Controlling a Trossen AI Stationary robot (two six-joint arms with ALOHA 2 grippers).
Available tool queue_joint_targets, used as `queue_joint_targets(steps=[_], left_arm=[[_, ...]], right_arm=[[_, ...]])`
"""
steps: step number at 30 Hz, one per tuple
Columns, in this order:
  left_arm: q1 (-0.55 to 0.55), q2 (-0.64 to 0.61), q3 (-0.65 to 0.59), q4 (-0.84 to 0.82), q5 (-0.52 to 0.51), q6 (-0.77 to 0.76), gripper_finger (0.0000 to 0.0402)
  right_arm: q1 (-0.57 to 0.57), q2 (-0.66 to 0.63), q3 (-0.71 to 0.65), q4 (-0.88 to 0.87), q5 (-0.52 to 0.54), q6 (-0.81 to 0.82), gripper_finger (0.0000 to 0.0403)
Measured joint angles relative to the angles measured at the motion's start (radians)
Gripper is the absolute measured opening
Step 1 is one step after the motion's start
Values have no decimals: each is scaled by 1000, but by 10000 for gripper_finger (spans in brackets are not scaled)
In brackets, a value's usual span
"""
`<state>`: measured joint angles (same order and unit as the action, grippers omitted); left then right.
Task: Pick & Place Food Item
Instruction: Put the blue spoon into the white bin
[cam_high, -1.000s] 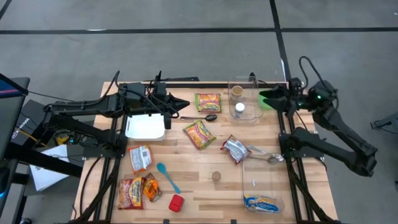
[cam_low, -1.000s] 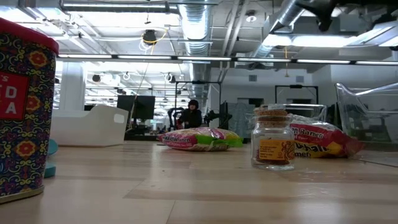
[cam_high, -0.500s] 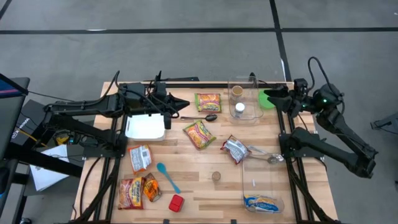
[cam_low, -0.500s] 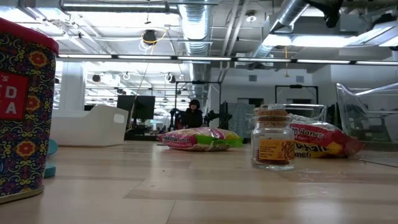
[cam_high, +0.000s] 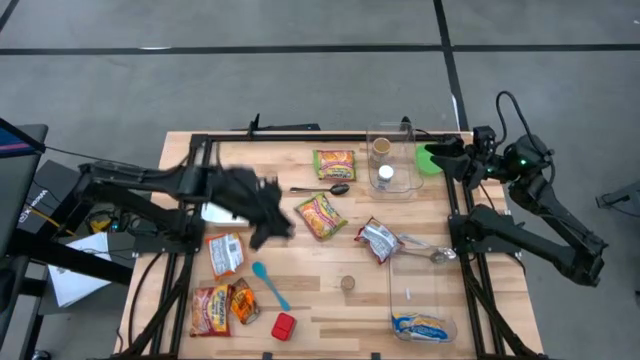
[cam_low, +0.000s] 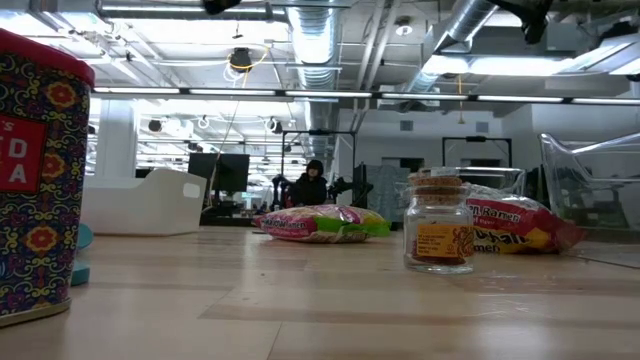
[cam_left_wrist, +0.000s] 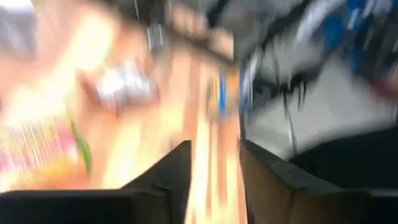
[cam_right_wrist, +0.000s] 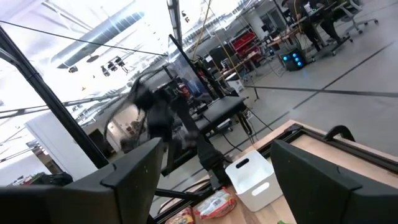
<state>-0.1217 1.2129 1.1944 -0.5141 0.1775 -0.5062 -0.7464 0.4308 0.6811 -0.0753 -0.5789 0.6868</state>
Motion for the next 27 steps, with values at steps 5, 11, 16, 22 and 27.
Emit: queue_joint_targets(steps=[5, 11, 16, 22, 27], left_arm=[[-178, 9, -1, -236, 20, -9, 182], [-298, 4, -36, -347, -46, -166, 176], [-298, -2, -187, -267, -50, -331, 157], [-280, -2, -386, -32, -50, -350, 148], [-312, -2, -499, 1, -134, -314, 135]], right_arm=[[0, 0, 0, 0, -1, 20, 291], [0, 0, 0, 0, -3, 29, 291], [0, 0, 0, 0, 0, 25, 291], [0, 0, 0, 1, 1, 32, 291], [0, 0, 0, 0, 1, 50, 291]])
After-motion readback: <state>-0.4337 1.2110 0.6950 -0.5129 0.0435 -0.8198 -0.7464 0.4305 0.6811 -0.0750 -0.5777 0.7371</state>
